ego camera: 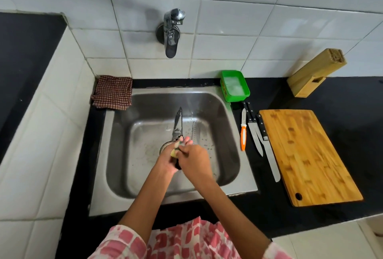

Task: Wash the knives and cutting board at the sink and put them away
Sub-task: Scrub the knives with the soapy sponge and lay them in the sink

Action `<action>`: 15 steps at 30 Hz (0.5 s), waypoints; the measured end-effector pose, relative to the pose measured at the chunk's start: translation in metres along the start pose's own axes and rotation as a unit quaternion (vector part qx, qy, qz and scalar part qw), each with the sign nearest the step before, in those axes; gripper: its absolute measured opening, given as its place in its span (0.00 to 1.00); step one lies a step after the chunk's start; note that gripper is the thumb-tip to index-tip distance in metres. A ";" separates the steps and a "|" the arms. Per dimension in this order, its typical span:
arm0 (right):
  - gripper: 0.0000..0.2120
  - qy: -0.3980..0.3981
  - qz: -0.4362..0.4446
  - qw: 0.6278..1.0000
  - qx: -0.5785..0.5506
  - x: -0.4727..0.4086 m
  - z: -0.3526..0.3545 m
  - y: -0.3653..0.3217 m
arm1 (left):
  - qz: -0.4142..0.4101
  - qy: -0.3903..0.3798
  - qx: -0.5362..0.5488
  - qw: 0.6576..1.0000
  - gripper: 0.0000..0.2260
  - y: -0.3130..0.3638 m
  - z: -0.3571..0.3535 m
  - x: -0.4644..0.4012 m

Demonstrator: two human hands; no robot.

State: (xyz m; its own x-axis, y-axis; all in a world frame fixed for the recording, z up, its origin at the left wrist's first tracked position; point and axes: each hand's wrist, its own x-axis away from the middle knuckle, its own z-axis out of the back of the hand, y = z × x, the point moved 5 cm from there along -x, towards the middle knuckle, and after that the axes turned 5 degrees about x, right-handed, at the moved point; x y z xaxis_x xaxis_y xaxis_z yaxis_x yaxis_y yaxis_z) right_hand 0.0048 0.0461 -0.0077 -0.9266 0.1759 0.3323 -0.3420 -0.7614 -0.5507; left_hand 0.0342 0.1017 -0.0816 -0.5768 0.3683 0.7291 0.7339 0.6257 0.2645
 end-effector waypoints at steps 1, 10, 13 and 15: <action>0.12 0.009 0.002 0.999 0.041 -0.010 -0.002 -0.003 | -0.005 0.011 -0.002 1.000 0.10 -0.002 0.000 -0.001; 0.13 -0.035 0.040 0.986 0.159 -0.030 -0.009 -0.007 | -0.039 0.065 0.003 0.997 0.17 0.007 0.012 -0.009; 0.12 -0.009 0.025 0.989 0.142 -0.050 0.003 -0.008 | -0.035 0.058 -0.011 0.998 0.13 0.000 0.005 -0.010; 0.10 -0.026 0.035 0.990 0.137 -0.048 0.004 -0.008 | -0.036 0.076 -0.012 0.996 0.13 0.007 0.005 -0.010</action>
State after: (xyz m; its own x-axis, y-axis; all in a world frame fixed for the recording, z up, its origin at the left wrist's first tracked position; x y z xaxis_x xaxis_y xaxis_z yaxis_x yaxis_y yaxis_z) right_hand 0.0525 0.0416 -0.0161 -0.9346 0.0906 0.3439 -0.2162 -0.9126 -0.3471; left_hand 0.0426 0.1059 -0.0902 -0.5681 0.2142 0.7946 0.7027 0.6288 0.3329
